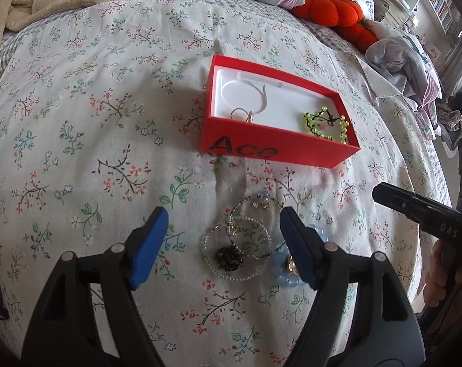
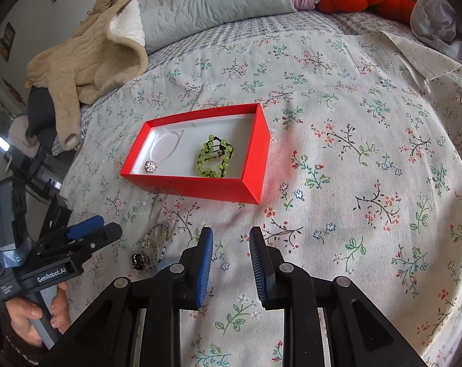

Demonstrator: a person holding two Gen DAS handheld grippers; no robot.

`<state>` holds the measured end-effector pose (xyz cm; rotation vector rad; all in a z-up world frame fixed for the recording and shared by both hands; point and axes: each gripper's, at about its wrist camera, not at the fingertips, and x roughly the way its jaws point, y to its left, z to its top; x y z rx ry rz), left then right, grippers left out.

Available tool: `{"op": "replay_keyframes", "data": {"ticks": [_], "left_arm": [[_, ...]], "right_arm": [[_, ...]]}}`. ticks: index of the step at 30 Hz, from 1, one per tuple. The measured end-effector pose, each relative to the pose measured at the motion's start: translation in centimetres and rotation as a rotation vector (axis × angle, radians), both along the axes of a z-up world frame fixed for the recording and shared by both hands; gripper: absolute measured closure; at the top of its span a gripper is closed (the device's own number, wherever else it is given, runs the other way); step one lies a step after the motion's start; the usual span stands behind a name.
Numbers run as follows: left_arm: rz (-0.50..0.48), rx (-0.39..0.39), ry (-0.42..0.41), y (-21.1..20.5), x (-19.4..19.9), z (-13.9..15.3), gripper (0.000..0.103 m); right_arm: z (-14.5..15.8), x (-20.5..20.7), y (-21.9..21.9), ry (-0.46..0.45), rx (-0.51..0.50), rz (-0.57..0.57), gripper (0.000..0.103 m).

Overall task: Organize jewelry
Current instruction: 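Move both open grippers back over the remaining jewelry, then grasp the gold green-stone ring with the right gripper while the left gripper grasps the black flower ring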

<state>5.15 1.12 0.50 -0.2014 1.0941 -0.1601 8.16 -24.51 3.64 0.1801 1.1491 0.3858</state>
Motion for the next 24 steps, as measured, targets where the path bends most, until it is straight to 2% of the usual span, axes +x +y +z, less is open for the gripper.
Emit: {"op": "replay_keyframes", "data": {"ticks": [1,2,4,9,14,17,19,21,24], "left_arm": [[0.000,0.003,0.013,0.0,-0.3,-0.3,0.027],[-0.001,0.005,0.028,0.1,-0.4,-0.6,0.027],[-0.001,0.004,0.056,0.3,-0.8,-1.2,0.027],[-0.007,-0.013,0.097,0.6,-1.5,-1.8,0.027],[-0.026,-0.074,0.116,0.7,-1.6,-1.8,0.028],[-0.043,-0.098,0.129,0.2,-1.5,-2.0,0.040],[-0.054,-0.095,0.135,-0.2,-1.4,-2.2,0.052],[-0.061,-0.087,0.147,-0.5,-1.1,-2.6,0.060],[-0.065,-0.061,0.157,-0.9,-0.7,-3.0,0.063]], "right_arm": [[-0.2,-0.3,0.1,0.004,-0.006,0.005,0.066],[-0.3,-0.6,0.2,0.006,-0.015,0.009,0.052],[-0.6,-1.2,0.5,0.006,-0.030,0.021,0.042],[-1.6,-2.2,1.0,0.052,-0.052,0.033,0.042],[-2.1,-2.6,1.7,0.097,-0.060,0.038,0.042],[-2.0,-2.7,2.2,0.098,-0.055,0.040,0.042],[-2.0,-2.7,2.4,0.099,-0.055,0.042,0.042],[-2.1,-2.6,2.7,0.104,-0.055,0.040,0.042],[-2.2,-2.5,2.9,0.110,-0.049,0.037,0.042]]}}
